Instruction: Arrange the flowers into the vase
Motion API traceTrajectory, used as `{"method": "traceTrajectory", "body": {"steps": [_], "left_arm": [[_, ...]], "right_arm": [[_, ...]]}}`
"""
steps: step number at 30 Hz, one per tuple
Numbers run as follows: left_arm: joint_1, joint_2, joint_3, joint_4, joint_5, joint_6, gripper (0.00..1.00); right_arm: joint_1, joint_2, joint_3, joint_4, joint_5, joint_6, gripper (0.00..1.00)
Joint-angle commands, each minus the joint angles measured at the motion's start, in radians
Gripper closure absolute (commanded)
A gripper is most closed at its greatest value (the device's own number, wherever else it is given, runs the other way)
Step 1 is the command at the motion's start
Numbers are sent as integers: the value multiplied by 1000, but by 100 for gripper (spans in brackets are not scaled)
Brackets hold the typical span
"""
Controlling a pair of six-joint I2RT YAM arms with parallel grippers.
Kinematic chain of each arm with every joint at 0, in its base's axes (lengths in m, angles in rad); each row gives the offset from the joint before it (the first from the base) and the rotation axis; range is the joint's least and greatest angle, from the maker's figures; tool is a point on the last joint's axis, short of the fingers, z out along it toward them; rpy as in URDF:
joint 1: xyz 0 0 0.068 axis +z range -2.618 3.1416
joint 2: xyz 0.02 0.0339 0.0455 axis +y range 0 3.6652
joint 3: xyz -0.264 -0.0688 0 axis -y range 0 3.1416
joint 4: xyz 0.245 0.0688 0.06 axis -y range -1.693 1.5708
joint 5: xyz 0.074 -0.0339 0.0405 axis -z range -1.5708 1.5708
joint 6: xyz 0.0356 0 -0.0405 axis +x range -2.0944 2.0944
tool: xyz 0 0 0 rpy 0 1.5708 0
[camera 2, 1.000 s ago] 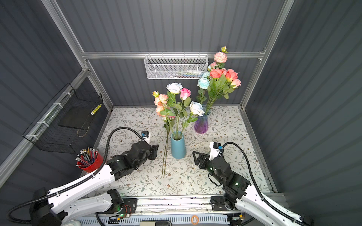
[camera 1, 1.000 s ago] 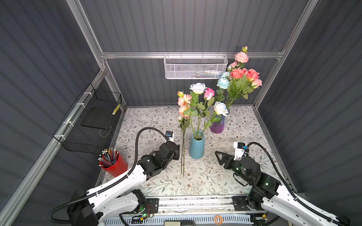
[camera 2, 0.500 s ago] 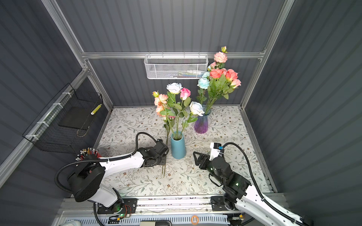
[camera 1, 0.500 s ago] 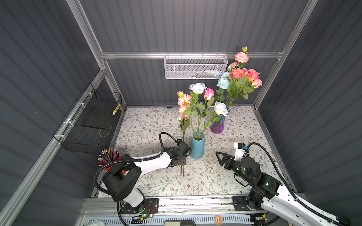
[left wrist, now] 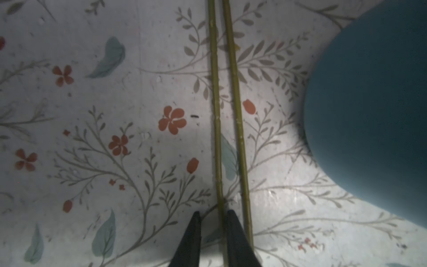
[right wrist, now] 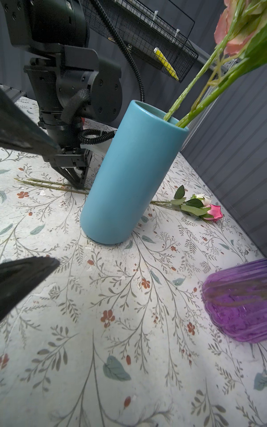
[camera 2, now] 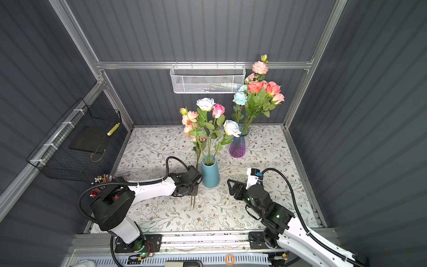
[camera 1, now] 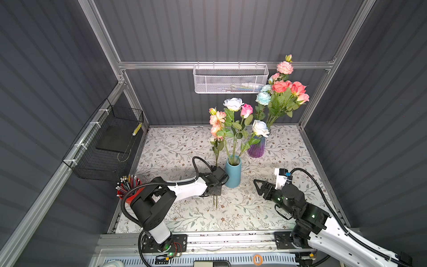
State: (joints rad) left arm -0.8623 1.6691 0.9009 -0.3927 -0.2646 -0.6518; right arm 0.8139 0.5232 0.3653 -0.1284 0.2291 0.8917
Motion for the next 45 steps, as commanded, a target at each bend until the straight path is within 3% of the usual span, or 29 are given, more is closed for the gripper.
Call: {"method": "traceTrajectory", "body": {"steps": [1, 5, 19, 27, 29, 34, 37, 45], "left_arm": [[6, 39, -5, -62, -17, -10, 86], [9, 18, -20, -98, -76, -32, 100], [152, -387, -200, -129, -95, -37, 100], [155, -380, -230, -118, -56, -12, 100], [156, -382, -221, -137, -72, -17, 82], [155, -387, -191, -163, -81, -9, 64], [155, -361, -155, -202, -83, -7, 65], [153, -323, -171, -151, 24, -29, 80]], "right_arm": [[-5, -22, 7, -12, 11, 10, 29], [-5, -37, 9, -26, 16, 9, 29], [-10, -40, 1, -17, 10, 17, 29], [-12, -23, 7, -5, -5, 18, 29], [-12, -23, 7, -7, -4, 19, 29], [-12, -25, 9, -8, -4, 19, 29], [-12, -22, 9, -5, -6, 21, 29], [-12, -15, 1, 7, -6, 27, 29]]}}
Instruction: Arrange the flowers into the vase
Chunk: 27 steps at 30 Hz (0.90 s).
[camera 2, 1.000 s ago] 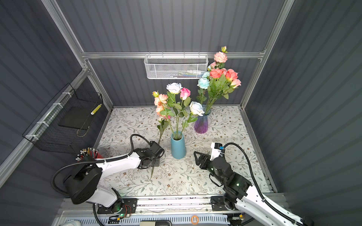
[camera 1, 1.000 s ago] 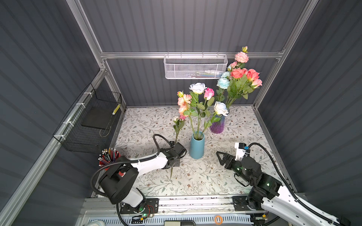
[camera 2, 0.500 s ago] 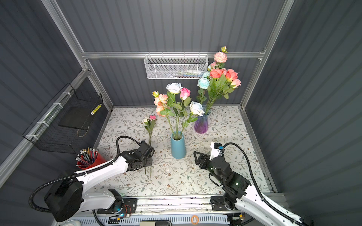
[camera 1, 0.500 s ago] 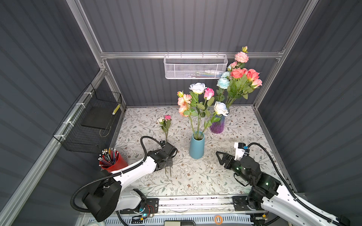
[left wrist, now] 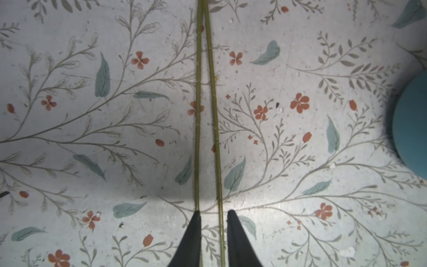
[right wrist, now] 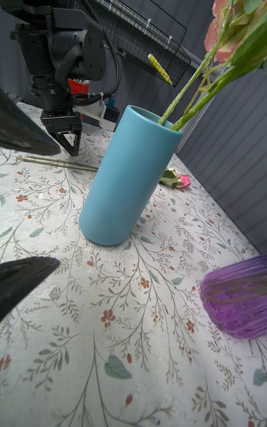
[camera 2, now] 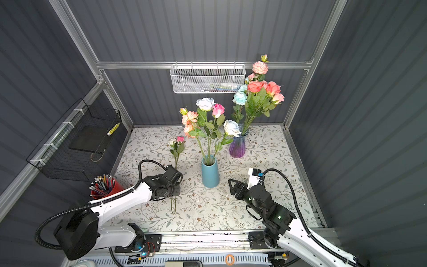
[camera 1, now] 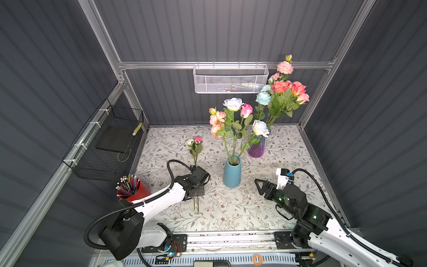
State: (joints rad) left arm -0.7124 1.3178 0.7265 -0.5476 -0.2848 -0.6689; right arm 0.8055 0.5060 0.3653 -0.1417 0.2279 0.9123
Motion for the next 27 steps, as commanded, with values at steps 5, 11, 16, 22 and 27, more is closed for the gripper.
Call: {"method": "traceTrajectory", "body": {"steps": [5, 11, 16, 22, 27], "left_arm": [[3, 114, 9, 10, 59, 7, 83], [2, 166, -15, 23, 71, 2, 81], [3, 206, -15, 14, 54, 9, 98], [4, 167, 27, -28, 31, 25, 100], [4, -2, 100, -104, -11, 41, 100]], "right_arm": [[-3, 7, 4, 19, -11, 4, 29], [-3, -12, -4, 7, -1, 7, 28], [-5, -16, -6, 7, 0, 5, 29], [-5, -29, 2, -9, 3, 0, 28], [-5, -37, 12, -16, -1, -4, 29]]}}
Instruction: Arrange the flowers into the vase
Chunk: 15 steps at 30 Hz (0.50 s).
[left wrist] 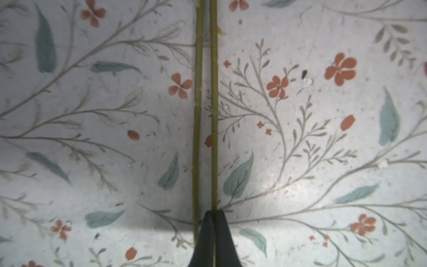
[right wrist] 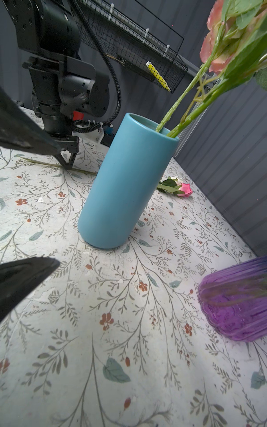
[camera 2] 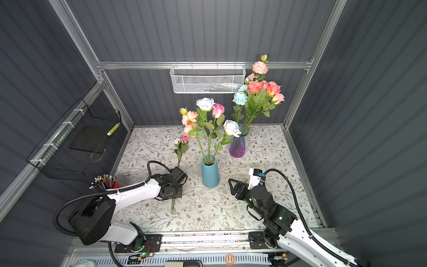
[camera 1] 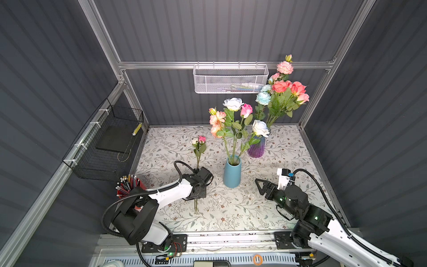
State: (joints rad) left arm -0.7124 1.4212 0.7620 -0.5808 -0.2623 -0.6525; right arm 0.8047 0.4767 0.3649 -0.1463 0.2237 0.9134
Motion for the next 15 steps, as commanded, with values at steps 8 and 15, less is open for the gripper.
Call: {"method": "traceTrajectory", "body": {"steps": [8, 15], "left_arm": [[5, -280, 113, -156, -99, 29, 100], [14, -303, 19, -173, -139, 0, 100]], "right_arm": [[-4, 50, 45, 18, -16, -24, 29], [-4, 82, 55, 37, -28, -33, 29]]}}
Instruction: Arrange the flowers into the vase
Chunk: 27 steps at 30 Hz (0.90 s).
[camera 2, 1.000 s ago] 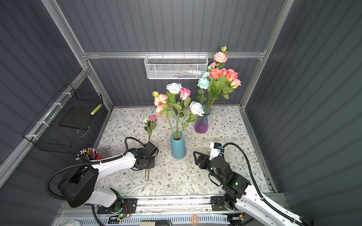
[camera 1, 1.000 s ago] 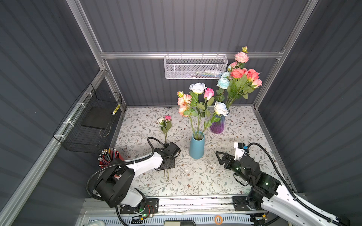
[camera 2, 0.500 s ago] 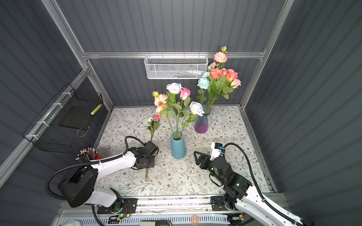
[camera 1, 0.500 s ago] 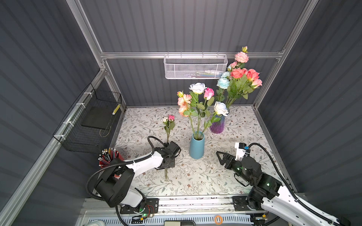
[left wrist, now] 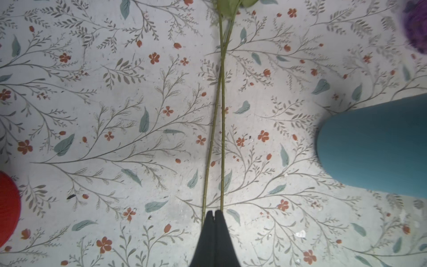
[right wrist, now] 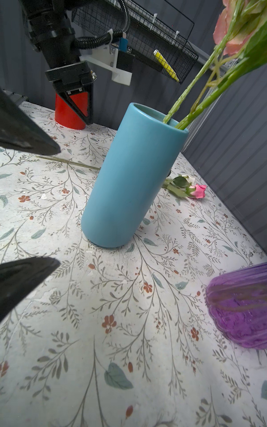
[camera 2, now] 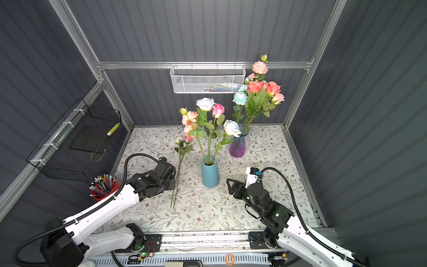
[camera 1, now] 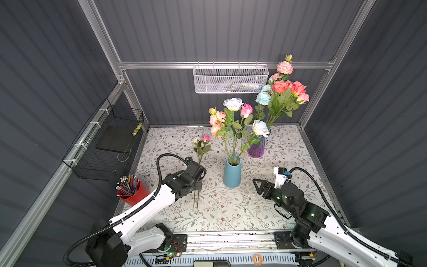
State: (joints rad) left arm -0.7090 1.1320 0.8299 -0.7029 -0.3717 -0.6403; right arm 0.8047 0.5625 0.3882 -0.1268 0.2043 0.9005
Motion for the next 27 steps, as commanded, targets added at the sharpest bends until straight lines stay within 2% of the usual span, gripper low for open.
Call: {"method": "traceTrajectory", "body": {"steps": [1, 5, 7, 10, 12, 17, 27], "left_arm": [[11, -14, -60, -52, -29, -18, 100], [30, 40, -46, -4, -30, 17, 100], [77, 111, 7, 24, -18, 54, 89], [197, 238, 73, 137, 98, 120, 75], [248, 354, 159, 164, 124, 155, 74], [298, 613, 381, 158, 183, 227, 72], [364, 861, 616, 149, 214, 263, 74]], "right_arm": [[-4, -3, 31, 18, -8, -21, 29], [-4, 3, 34, 22, -3, -28, 29], [-4, 14, 41, 25, -2, -32, 28], [-4, 25, 45, 29, -6, -36, 28], [-4, 23, 39, 26, 0, -35, 28], [-7, -6, 25, 8, 13, -37, 27], [-15, -51, -6, -16, 30, -32, 27]]}}
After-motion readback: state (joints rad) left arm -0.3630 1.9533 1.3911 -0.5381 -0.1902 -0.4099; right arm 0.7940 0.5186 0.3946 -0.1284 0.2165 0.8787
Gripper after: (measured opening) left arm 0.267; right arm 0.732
